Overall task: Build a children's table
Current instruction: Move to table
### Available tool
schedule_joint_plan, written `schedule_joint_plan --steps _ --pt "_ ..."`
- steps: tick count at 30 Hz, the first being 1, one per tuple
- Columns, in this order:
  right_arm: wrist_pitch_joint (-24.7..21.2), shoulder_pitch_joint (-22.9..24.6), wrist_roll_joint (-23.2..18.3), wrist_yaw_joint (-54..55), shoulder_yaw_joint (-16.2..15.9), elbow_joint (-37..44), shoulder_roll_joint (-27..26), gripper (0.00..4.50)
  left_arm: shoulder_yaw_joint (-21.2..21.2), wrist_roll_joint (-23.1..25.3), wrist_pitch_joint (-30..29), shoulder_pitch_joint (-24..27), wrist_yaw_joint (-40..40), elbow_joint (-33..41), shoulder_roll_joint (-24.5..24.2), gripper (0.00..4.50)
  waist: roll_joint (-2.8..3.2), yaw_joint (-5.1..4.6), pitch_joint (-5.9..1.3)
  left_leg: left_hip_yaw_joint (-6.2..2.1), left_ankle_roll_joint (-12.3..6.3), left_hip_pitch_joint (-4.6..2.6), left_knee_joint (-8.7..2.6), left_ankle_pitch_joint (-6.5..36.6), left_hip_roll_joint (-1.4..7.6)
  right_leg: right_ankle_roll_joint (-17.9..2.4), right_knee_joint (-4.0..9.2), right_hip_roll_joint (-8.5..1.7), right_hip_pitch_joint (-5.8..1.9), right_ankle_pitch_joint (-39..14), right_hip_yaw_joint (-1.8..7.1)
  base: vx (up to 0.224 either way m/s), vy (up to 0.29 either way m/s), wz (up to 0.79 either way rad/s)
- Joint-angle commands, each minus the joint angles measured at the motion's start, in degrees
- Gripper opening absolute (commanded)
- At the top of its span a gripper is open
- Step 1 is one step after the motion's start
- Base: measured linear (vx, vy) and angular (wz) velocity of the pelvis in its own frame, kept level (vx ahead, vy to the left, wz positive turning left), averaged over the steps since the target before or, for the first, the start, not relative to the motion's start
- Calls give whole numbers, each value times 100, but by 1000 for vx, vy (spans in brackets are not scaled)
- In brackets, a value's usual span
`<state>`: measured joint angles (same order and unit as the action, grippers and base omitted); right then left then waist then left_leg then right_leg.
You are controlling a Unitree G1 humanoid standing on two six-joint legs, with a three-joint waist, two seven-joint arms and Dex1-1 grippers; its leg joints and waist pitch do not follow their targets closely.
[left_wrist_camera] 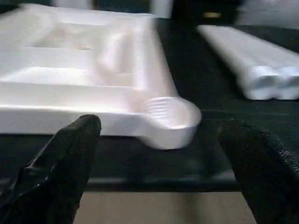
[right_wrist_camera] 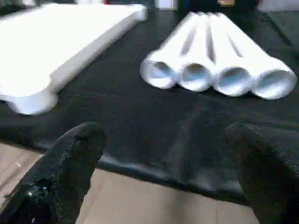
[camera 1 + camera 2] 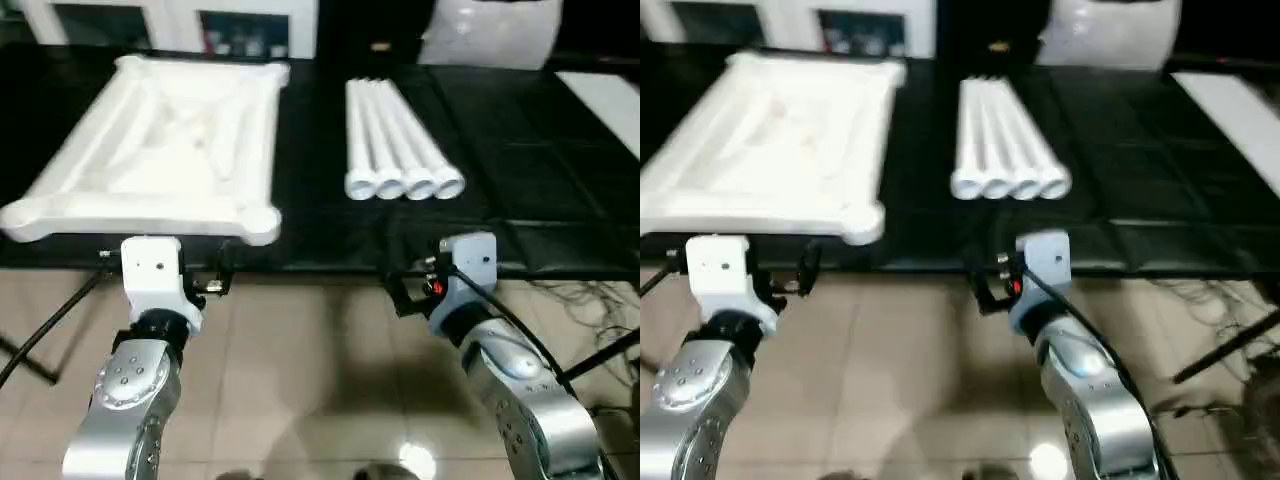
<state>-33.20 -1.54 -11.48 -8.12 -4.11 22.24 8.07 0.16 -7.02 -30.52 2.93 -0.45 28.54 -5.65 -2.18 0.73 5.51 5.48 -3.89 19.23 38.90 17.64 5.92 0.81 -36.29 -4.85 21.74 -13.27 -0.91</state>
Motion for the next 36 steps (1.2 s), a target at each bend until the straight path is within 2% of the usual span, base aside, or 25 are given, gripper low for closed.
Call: schedule_joint_plan --steps 1,3,4,6,8,9,11,13,15,16,17,19,20,21,22,24,26,27,28,29,31,32,33,34,36 --pt "-48 -13 -26 -33 12 111 -42 450 92 7 4 4 -7 79 -72 430 -54 177 -209 -82 53 470 -63 -366 238 -1866 833 -835 -807 -1710 586 88 -54 -13" --pt "-67 -12 -15 -34 -1 111 -47 450 103 5 8 -2 -19 70 -80 430 106 164 -149 -51 102 343 -417 -503 340 -1890 846 -573 -660 -2032 311 87 -1 -6" --pt "-85 -14 -13 -35 -22 118 -46 450 106 0 19 -10 -46 65 -88 430 302 0 -152 -79 157 97 -867 245 508 -1415 641 -1 -480 -2072 -75 99 41 -4" --pt "-108 -18 -26 -46 -47 131 -41 450 111 0 27 -23 -71 55 -89 430 404 -180 -302 -440 -412 -506 -940 264 706 -1237 202 164 -114 -959 -239 118 38 -2" --pt "-124 -22 -28 -64 -89 139 -19 450 116 11 29 -33 -93 41 -87 430 315 -238 -254 -539 -1195 -654 -944 229 772 -972 83 70 60 -494 -236 113 32 6" --pt "-127 -22 -29 -66 -96 141 -17 450 115 19 27 -34 -101 38 -89 430 259 -263 -218 -508 -1409 -574 -935 119 721 -951 126 7 19 -367 -187 108 30 6" --pt "-143 -11 -27 -83 -99 149 -20 450 94 19 41 -21 -91 35 -103 430 19 -62 -386 43 -1476 245 -410 -728 -16 -1421 539 -285 -987 265 326 90 14 6" --pt "-146 -6 -24 -94 -104 153 -23 450 96 12 42 -15 -93 38 -104 430 148 76 -329 -18 -932 523 -361 -1123 164 -1999 632 -394 -1161 230 354 90 6 5" --pt "-148 1 -26 -106 -123 159 -31 450 104 1 45 -1 -109 46 -112 430 259 3 -356 -60 -813 182 -587 -1624 263 -1875 447 -14 -932 327 16 113 -9 3" --pt "-148 1 -27 -107 -127 160 -31 450 106 0 46 0 -113 45 -113 430 322 -384 -462 -815 -1986 -1056 -684 -2646 812 -869 -166 207 223 -368 -310 170 -55 2" --pt "-149 2 -27 -110 -137 162 -32 450 111 -1 48 -1 -122 42 -116 430 322 -331 -420 -948 -2453 -1148 -687 -2692 983 -449 -331 87 412 -726 -266 151 -72 7" --pt "-147 3 -31 -109 -152 164 -34 450 122 -7 56 -18 -157 29 -119 430 184 -276 -338 -654 -2435 -862 -748 -1853 884 -128 -268 -114 420 -383 -82 107 -54 10" --pt "-146 7 -41 -106 -154 167 -35 450 124 -11 59 -29 -170 27 -118 430 -159 -67 -230 81 -1406 -220 -351 -146 -107 -862 597 -296 -427 -732 546 62 -58 11" --pt "-146 8 -44 -105 -154 168 -34 450 125 -11 60 -32 -173 26 -117 430 -159 -67 -230 81 -1406 -220 -351 -146 -107 -862 597 -296 -427 -732 546 62 -58 11" --pt "-148 7 -46 -108 -151 168 -37 450 123 -9 63 -40 -174 21 -116 430 -52 216 -276 -63 -475 337 294 -152 -40 -1601 817 -895 -1111 -2023 973 104 -58 7" --pt "-161 13 -50 -114 -147 180 -51 450 120 -25 73 -60 -175 12 -114 430 19 210 -77 -140 102 440 239 -419 136 -2091 912 -811 -1034 -2030 716 108 -27 -6" --pt "-172 14 -44 -119 -149 189 -65 450 134 -56 79 -58 -183 15 -94 430 205 178 -57 -89 137 286 -380 -655 329 -1950 967 -439 -924 -2537 208 98 36 -4" --pt "-177 14 -44 -119 -149 192 -72 450 124 -59 118 -53 -204 25 -99 430 382 25 -29 -190 194 124 -861 -64 507 -1434 759 27 -813 -2369 -154 107 67 -1" --pt "-178 14 -44 -116 -152 192 -80 450 135 -115 79 -42 -220 40 -76 430 549 -179 -300 -733 -336 -610 -905 -212 873 -876 -44 311 -145 -1252 -243 174 91 7" --pt "-178 13 -51 -106 -158 190 -85 450 150 -166 64 -35 -242 49 -54 430 475 -251 -396 -926 -801 -773 -784 -1082 1022 -568 -251 221 68 -776 -190 180 54 7" --pt "-177 10 -58 -103 -163 185 -88 450 164 -165 113 -39 -240 55 -45 430 436 -119 -426 -897 -1452 -586 -457 -4958 1028 244 -307 -17 291 382 18 149 41 3" --pt "-177 9 -64 -101 -166 185 -86 450 180 -167 149 -43 -254 67 -28 430 370 -21 -433 -665 -1013 -333 -364 -6490 769 335 -47 -141 180 1328 152 0 0 0" --pt "-177 9 -68 -100 -168 185 -84 450 190 -171 169 -44 -263 76 -15 430 227 -18 -490 -485 -704 -277 -229 -6154 517 245 225 -208 146 1880 252 0 0 0" --pt "-184 7 -75 -118 -162 186 -105 450 244 -201 195 -52 -237 101 17 430 25 -28 -440 -195 -147 141 -348 -3708 126 -219 246 -307 -246 2937 408 0 0 0" --pt "-185 10 -68 -134 -170 189 -119 450 317 -243 208 -66 -209 136 36 439 29 21 -435 -178 133 232 -538 -1846 242 -602 270 -352 -410 2900 385 0 0 0"
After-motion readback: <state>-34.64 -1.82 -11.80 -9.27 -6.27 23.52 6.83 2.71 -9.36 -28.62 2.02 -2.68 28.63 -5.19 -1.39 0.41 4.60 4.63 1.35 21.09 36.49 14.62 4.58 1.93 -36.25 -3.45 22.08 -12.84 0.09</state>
